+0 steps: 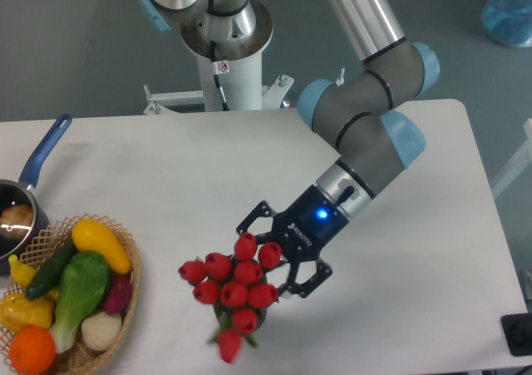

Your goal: Insert the flowers into the vase

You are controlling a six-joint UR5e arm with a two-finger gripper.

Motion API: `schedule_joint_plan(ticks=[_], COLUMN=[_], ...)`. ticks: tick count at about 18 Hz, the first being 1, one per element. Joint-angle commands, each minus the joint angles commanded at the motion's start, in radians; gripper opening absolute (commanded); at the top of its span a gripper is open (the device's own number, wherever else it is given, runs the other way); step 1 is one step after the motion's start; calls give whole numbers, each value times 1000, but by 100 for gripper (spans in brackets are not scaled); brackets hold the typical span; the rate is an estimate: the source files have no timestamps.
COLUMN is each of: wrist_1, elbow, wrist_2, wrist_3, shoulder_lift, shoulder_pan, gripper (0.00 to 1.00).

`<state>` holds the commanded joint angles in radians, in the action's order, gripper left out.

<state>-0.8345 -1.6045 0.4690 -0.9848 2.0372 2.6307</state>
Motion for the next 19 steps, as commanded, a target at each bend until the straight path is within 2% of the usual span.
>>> schedule_joint_plan(ticks=[2, 5, 10, 13, 15, 19], wrist_1=[0, 0, 2, -2, -2, 0], elbow=[-11, -38, -52, -52, -78, -81], wrist_2=[106, 302, 512, 684, 790, 884], wrist_3=[-5, -79, -227, -284, -284, -284], shoulder_lift=[-26, -74, -115, -121, -127, -129], shoulder_pan=[2, 2, 17, 48, 55, 89], gripper=[100, 100, 100, 100, 100, 100])
